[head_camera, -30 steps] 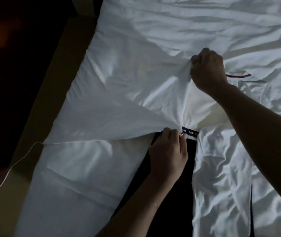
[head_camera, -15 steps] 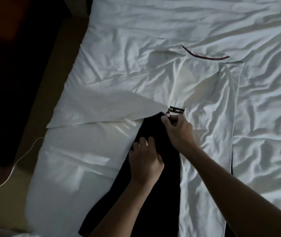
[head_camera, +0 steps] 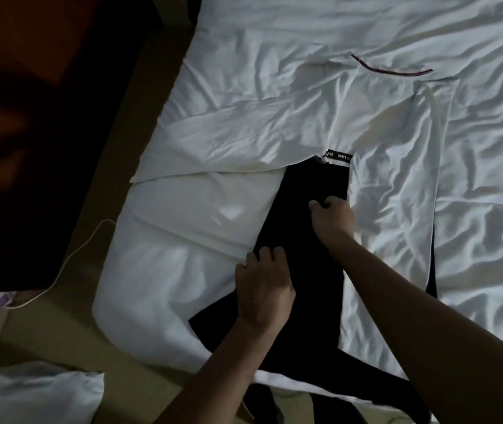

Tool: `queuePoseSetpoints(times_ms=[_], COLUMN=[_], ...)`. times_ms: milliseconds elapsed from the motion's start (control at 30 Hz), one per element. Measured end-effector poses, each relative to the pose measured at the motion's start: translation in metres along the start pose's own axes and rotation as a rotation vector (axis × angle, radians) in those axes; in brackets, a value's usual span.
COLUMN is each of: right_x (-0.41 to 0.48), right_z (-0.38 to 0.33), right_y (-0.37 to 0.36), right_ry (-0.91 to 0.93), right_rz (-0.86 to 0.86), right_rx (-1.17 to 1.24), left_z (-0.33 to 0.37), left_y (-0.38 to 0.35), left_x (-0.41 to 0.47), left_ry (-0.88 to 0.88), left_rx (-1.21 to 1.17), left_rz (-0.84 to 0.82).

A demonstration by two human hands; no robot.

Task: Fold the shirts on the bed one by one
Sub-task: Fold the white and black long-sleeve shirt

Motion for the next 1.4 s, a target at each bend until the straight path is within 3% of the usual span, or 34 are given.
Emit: queuePoseSetpoints(times_ms=[200, 400, 500, 600, 700, 833, 933, 1100, 1267, 1400], right_x=[-0.062, -0.088, -0.112, -0.133, -0.138, -0.159, -0.168, -0.176, -0.183, -0.184], right_z=[0.030, 0.053, 0.055, 0.067, 0.083, 0.102, 0.115, 0.135, 0.150, 0.147], right_y=[-0.037, -0.035, -0.042, -0.049, -0.031, -0.032, -0.037, -0.030, -0.025, -0.020], right_ry=[-0.118, -0.129, -0.112, -0.106, -0.103, -0.080, -0.100, -0.123, -0.146, -0.134], right_rz=[-0.241, -0.112, -0.191, -0.274, -0.177, -0.233, -0.248, -0.141, -0.118, -0.086], right_rx=[-0.023, 0.067, 0.054, 0.001, 0.033, -0.040, -0.040, 0.016, 0.049, 0.046], left_z=[-0.037, -0.044, -0.028, -0.010, -0.001, -0.038, -0.060, -0.050, -0.058, -0.054], left_y=[-0.014, -0.010, -0.001, -0.007, -0.013, -0.001, -0.026, -0.052, -0.064, -0.059], left_x=[-0.053, -0.076, -0.087, -0.102, -0.117, -0.124, -0.118, -0.118, -0.130, -0.130], left_ry=[0.061, -0.049, -0.105, -0.122, -0.093, 0.090, 0.236, 0.224, 0.302, 0.199], left_rx=[0.064, -0.040, -0.152, -0.208, -0.417, -0.481, -0.511, -0.433, -0.530, -0.375], left_rz=[-0.083, -0.015, 0.028, -0.042, -0.133, 0.144, -0.039, -0.285, -0.262, -0.289])
Point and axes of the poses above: each hand's wrist, its own x-axis towards the middle knuckle, its own y-axis out of the back of the hand, z = x × y, the point moved 9 cm from there along x, towards the middle knuckle, and after that the axes turned 10 degrees about -y, right-handed, at the moved point
